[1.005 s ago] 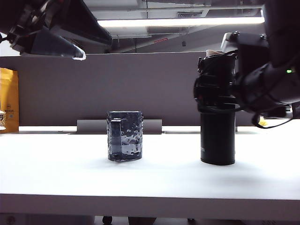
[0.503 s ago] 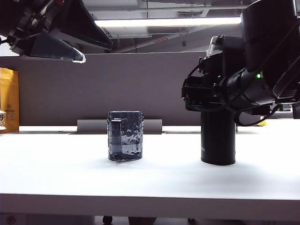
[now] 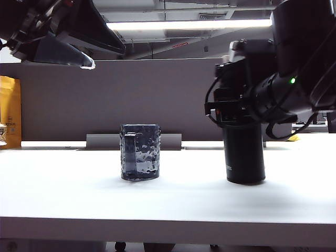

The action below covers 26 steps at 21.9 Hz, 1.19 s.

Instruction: Pick up the black thermos, pour some water into the cup, then place the black thermos back on the table.

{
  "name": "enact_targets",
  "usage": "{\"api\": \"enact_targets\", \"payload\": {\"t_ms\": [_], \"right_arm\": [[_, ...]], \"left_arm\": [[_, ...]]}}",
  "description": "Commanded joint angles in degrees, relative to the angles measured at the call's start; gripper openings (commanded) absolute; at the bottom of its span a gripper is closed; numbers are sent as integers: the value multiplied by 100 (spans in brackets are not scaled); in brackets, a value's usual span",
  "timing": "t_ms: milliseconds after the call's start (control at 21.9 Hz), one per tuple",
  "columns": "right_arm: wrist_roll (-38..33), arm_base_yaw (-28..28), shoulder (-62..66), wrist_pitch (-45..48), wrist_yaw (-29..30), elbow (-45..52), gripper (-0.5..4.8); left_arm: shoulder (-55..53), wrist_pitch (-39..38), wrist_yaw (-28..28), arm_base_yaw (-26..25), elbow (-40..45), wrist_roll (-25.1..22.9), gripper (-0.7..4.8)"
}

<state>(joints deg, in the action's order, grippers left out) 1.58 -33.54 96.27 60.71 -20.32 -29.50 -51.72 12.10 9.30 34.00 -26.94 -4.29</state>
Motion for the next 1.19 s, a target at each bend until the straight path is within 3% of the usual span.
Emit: {"api": "enact_targets", "payload": {"t_ms": [46,229,320,457,640,914,1143,1188], "right_arm": [[769,-15,-605,-850,472,-739,143],[2205,24,-426,-2138,994,-2227,143],[3093,33,-28,-2197,1012,-2841,143],[4627,59,592,-2199,1019,-3394,143],[5748,293,1036,-2164,1451,-3501,135],[7460,461,1237,-2146,2201,-3497,134],[8078,461,1237,-2057,2203,-3495,133],[8395,461,1237,-2052,2352,-3495,102]], "left_arm": [[-9,479,-201,-190,-26,-17,479],[-254,302,-162,-459,-214,-33,479],[-734,74,-61,-444,-568,-256,479],[-1694,-1193,-55,-446,-1532,-560,479],[-2094,-1460,-407,-448,-2009,-651,479],[-2094,-1475,-442,-448,-2013,-793,479],[-2094,-1541,-461,-448,-2013,-793,479],[-2094,-1604,-459,-448,-2013,-793,479]]}}
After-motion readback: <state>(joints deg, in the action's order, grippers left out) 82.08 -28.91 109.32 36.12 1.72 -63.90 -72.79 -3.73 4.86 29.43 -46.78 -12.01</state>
